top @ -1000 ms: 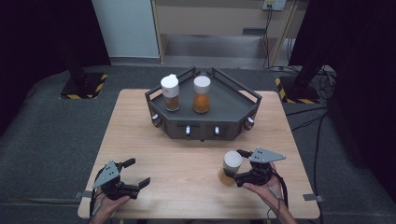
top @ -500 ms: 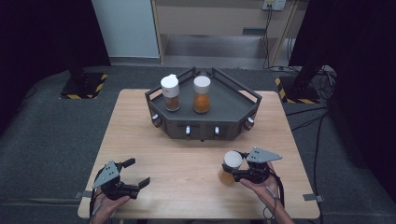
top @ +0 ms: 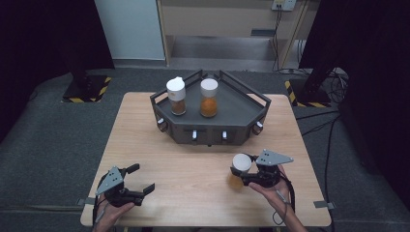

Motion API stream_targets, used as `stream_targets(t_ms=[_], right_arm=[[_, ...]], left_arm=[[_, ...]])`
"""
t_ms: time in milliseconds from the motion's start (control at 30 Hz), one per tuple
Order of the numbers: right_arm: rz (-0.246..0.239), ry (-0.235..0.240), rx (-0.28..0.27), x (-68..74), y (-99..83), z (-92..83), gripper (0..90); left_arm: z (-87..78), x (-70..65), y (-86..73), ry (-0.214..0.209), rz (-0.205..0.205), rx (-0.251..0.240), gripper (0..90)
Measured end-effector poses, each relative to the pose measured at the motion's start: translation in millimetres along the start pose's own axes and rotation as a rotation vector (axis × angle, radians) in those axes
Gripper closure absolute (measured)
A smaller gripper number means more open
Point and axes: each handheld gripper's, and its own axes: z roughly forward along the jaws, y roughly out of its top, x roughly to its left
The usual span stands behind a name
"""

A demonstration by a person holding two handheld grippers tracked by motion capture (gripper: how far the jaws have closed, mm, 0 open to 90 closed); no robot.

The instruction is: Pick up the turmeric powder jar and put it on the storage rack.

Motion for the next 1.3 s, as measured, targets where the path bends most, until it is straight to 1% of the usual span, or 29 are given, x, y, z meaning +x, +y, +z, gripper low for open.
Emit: stream_targets(t_ms=[133,267,433,767,967,1300], right_arm=[[0.003,0.000,-0.008,-0.7,6.6,-4.2,33.0],[-0.001,-0.011,-0.004,0.6,13.7,-7.4,33.0],[-0.001,-0.016,-0.007,0.5,17.0,-9.8,33.0],[-0.005,-0.011,-0.009,0.7,23.9,-9.5,33.0],[0.002,-0.006,-0.014,-0.3,29.3,-9.3,33.0],[0.003,-0.010,-0.018,-2.7,46.5,-9.3,33.0]], left_arm=[[-0.2,-0.2,-0.1,0.003,-0.001,-0.001,0.3],[-0.2,-0.3,0.0,0.003,-0.001,-0.001,0.3],[-0.1,-0.3,-0.1,0.004,-0.002,-0.001,0.3],[-0.5,-0.3,-0.1,0.005,-0.002,-0.001,0.3],[-0.5,-0.2,-0.2,0.005,-0.003,-0.003,0.3],[-0.6,0.0,-0.4,0.005,-0.005,-0.002,0.3]])
